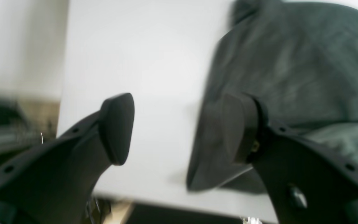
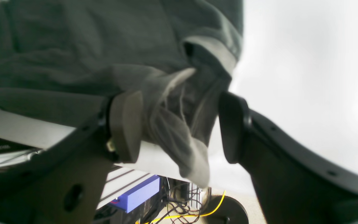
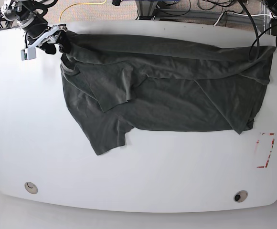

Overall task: Fold the T-shirt properly
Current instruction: 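Lay the folded edge down and release with both grippers, then move both grippers to the folded shirt's edges to regrasp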

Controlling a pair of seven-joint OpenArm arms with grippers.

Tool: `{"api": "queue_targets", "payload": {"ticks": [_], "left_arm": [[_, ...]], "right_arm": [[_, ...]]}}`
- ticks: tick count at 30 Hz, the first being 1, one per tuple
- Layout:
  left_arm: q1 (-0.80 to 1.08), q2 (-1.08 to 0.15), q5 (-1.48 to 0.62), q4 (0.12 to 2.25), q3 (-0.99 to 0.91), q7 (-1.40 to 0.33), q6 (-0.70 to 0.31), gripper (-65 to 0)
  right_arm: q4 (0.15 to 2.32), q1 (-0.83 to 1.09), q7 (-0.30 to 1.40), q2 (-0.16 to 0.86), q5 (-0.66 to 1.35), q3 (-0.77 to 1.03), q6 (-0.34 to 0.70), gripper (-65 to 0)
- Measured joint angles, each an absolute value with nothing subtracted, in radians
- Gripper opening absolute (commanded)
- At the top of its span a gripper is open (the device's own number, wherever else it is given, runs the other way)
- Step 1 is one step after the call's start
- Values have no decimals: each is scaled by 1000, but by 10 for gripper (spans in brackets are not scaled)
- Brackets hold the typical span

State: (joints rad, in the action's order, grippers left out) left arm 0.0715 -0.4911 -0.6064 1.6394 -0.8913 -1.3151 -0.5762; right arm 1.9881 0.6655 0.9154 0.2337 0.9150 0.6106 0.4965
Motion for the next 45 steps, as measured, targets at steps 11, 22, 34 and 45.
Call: {"api": "queue_targets", "payload": {"ticks": [11,22,34,45], "left_arm": [[56,-488,-551,1584,-885,-1256,-579,-247],[58,-482,-556,1579,-830,-1259,-580,-247],[60,-486,-546,1581,-833,-1260,-580,-247],[60,-486,-545,1581,-833,-1260,-580,-247]], "right_arm": [[1982,618,945,171,770,584,514,-277],[1871,395,921,178,668,582,509,-277],[1634,158,920,177,517,582,579,-277],[1466,51,886,176,398,521,638,-279]]}}
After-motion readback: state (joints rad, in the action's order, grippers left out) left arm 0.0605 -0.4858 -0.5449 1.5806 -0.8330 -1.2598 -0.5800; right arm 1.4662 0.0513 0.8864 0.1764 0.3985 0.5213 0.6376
